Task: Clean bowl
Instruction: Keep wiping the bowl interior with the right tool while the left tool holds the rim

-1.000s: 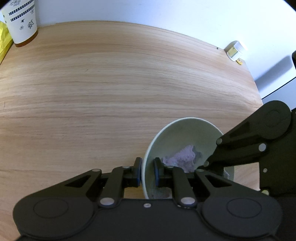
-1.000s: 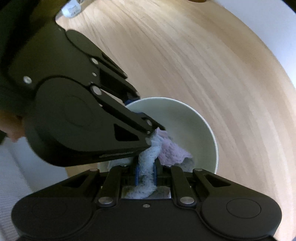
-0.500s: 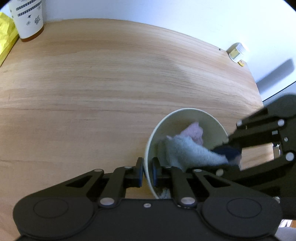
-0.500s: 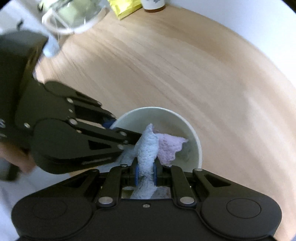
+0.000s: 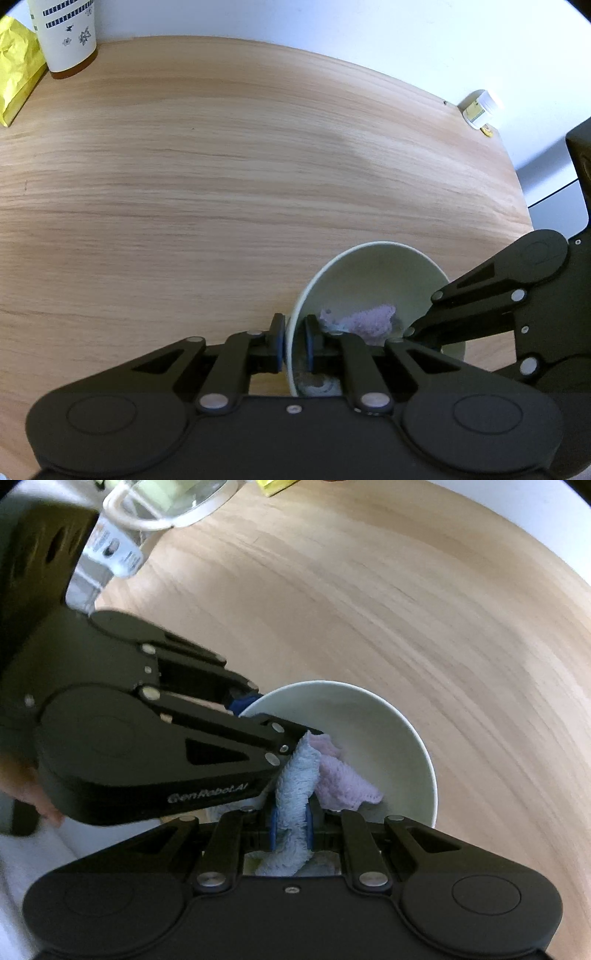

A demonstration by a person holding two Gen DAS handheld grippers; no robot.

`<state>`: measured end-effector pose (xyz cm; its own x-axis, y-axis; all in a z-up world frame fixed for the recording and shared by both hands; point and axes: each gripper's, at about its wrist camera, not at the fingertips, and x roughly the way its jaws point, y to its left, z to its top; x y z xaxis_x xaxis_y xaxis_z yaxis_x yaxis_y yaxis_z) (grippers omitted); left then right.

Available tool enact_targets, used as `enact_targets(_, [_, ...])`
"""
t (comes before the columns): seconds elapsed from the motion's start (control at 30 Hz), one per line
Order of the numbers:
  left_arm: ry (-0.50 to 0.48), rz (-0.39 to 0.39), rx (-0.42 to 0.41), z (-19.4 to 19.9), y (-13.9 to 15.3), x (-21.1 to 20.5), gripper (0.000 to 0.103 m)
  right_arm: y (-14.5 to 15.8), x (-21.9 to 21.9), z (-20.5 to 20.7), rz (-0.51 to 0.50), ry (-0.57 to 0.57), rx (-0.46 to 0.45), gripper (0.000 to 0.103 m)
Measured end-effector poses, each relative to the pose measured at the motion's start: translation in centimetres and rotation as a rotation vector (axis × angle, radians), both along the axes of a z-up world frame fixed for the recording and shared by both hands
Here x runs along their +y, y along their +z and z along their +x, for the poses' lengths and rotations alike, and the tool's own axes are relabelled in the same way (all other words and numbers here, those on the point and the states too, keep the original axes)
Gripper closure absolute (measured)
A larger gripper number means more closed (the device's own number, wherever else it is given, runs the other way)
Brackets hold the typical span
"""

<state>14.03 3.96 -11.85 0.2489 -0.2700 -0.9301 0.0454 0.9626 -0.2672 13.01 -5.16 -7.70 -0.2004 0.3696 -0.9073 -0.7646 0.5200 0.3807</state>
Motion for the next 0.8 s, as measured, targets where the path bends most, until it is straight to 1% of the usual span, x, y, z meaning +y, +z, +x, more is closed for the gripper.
enact_targets(0.17, [0.0,0.006,0.001,0.5,-0.6,0.0,0.093,-2.5,1.1,1.0,-0.05,0.068,-0.082,0.088])
enact_targets(0.3, [-0.012,0.01,-0.009,0.5,-0.6,0.0,0.094,-2.4,2.0,0.5,-0.099,0.109,-0.154,0.088])
enact_targets(0.43, [-0.015,0.007,-0.009,0.3,-0.5,0.1,0.095,-1.5,2.4,0.5,-0.151,0.117,-0.267,0.087])
enact_targets(0.6, [-0.02,-0.017,0.001,0.6,-0.7,-0.1,0.094,1.1,1.9,1.2,-0.11,0.085,-0.313,0.087])
enact_targets(0.67, [-0.01,-0.036,0.004,0.6,-0.8,0.2,0.094,1.4,2.0,1.5,-0.075,0.047,-0.29,0.087])
enact_targets(0.73, [0.018,-0.077,0.018,0.4,-0.8,0.9,0.092,0.0,3.6,1.6,-0.02,-0.01,-0.22,0.087])
enact_targets(0.77, [0.031,-0.099,0.028,0.4,-0.8,1.2,0.091,-0.4,3.8,1.8,-0.001,-0.028,-0.194,0.087])
enact_targets(0.8, [0.044,-0.121,0.037,0.3,-0.8,1.5,0.09,-0.1,3.0,2.4,0.015,-0.043,-0.171,0.088])
